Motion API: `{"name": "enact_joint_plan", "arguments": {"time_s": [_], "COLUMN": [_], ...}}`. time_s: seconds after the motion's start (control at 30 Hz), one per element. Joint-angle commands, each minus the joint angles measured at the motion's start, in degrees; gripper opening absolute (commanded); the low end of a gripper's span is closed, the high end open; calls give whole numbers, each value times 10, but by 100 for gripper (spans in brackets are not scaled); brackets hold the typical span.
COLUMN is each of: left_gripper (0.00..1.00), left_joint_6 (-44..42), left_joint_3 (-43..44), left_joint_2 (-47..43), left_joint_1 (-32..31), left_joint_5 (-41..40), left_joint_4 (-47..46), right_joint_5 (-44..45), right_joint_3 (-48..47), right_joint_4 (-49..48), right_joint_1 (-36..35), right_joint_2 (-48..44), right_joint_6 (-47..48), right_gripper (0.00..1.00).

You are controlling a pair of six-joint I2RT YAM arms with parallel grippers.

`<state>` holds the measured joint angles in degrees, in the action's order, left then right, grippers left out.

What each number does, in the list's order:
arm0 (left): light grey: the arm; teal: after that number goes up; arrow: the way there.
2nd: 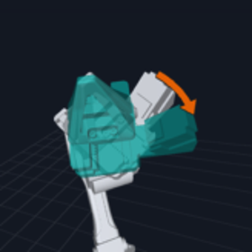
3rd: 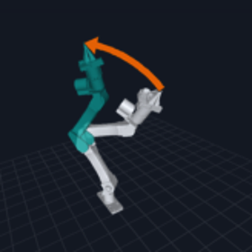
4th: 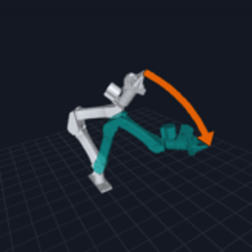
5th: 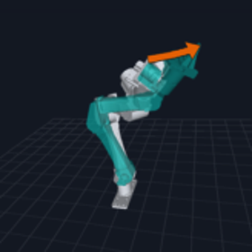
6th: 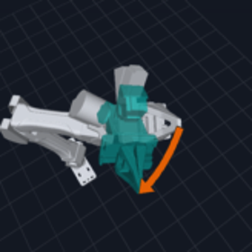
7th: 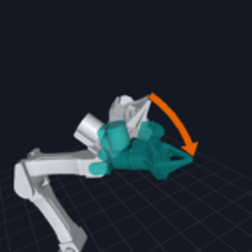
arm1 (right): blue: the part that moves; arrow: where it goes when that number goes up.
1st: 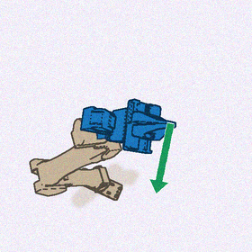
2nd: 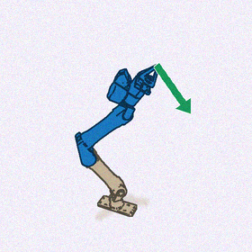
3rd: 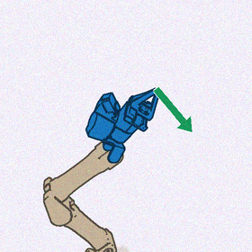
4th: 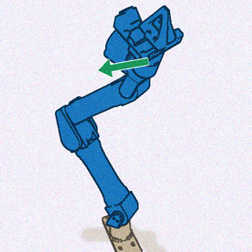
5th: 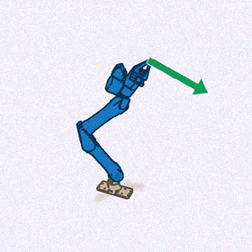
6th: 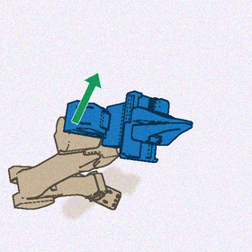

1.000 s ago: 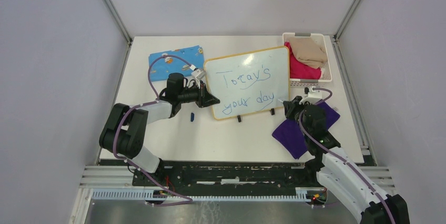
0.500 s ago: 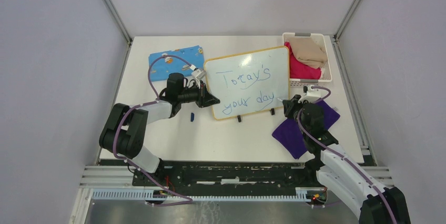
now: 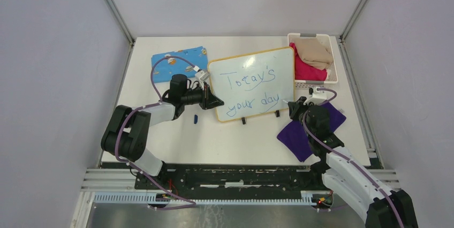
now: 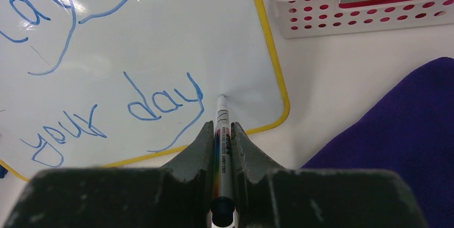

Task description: Write a sentence on the whiteboard

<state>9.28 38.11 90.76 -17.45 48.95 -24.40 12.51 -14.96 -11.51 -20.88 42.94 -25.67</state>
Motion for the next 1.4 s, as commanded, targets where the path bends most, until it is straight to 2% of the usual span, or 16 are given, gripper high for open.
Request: {"name": "enact_joint_plan", "arguments": {"time_s": [0.0, 0.4, 0.63, 0.7, 0.83, 0.93, 0.97, 1.0, 1.13, 1.27, 1.37], "left_gripper": [24, 28, 44, 54, 69, 85, 95, 98, 100, 100, 100], "left_joint_6": [-40, -40, -41, -41, -31, -26, -34, -42, -20, 58, 120], "left_joint_3": [-17, -15, -25, -30, -45, -47, -41, -38, -25, 10, 33], "left_joint_2": [27, 25, -11, -32, -106, -182, -208, -234, -333, -376, -373], "left_joint_1": [-14, -13, -14, -14, -13, -3, 0, 0, 1, 2, 4], "left_joint_5": [-87, -87, -96, -104, -132, -172, -191, -215, -365, -549, -605], "left_joint_4": [100, 101, 111, 119, 133, 176, 211, 243, 332, 439, 506], "right_joint_5": [17, -47, -70, -77, -101, -118, -123, -124, -168, -186, -186], "right_joint_3": [0, -100, -126, -130, -153, -175, -181, -188, -208, -214, -203], "right_joint_4": [10, 165, 204, 202, 199, 198, 197, 197, 198, 202, 208], "right_joint_1": [3, 2, -5, -6, -8, -15, -17, -20, -34, -57, -64], "right_joint_2": [-14, -151, -176, -177, -173, -174, -176, -178, -182, -187, -192], "right_joint_6": [5, 2, 13, 13, 14, 20, 23, 28, 62, 100, 118], "right_gripper": [0, 0, 0, 0, 0, 0, 0, 0, 0, 0, 0]}}
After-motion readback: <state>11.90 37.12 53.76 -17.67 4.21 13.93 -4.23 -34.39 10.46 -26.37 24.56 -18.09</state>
